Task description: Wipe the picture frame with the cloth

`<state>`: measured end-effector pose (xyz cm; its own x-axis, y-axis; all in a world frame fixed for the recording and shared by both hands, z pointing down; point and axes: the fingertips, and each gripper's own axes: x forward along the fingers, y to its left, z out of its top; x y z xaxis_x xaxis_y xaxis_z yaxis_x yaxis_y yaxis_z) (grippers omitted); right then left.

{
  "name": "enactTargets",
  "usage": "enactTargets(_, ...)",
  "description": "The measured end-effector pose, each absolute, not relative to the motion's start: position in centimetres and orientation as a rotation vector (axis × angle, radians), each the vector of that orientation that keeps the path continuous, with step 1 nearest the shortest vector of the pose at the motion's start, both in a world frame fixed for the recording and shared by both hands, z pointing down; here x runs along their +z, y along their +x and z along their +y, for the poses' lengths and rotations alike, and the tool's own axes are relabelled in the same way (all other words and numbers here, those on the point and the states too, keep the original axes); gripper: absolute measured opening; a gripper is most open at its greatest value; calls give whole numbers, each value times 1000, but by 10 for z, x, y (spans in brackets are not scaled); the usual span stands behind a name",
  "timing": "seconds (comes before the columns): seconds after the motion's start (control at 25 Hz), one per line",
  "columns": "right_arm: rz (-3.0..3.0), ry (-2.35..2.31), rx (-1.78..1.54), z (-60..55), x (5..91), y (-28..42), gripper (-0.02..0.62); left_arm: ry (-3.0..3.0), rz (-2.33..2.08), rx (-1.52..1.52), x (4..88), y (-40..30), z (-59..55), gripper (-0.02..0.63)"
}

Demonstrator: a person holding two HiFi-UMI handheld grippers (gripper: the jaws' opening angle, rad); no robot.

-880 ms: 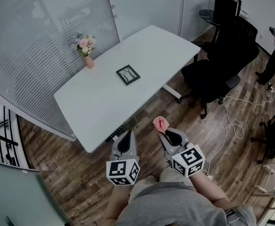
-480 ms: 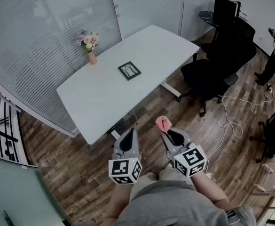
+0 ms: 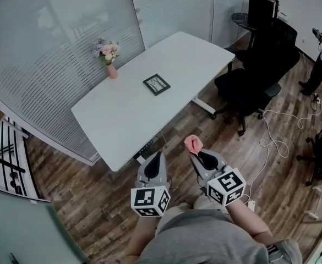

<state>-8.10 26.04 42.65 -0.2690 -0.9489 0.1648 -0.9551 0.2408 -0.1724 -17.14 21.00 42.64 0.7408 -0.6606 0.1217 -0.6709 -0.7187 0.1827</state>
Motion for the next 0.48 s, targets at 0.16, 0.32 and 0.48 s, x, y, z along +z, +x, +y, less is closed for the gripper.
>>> enactTargets(0.16, -2459, 1872, 351, 257, 425, -89, 40, 2726, -1050, 70, 427, -179, 207, 3)
enactTargets(0.32, -2460, 1857, 344, 249, 427, -95, 40, 2709, -1044, 60, 430, -183, 199, 3)
enactTargets(0.48, -2453, 1852, 324, 236, 427, -91, 40, 2706, -1046, 58, 431, -179, 186, 3)
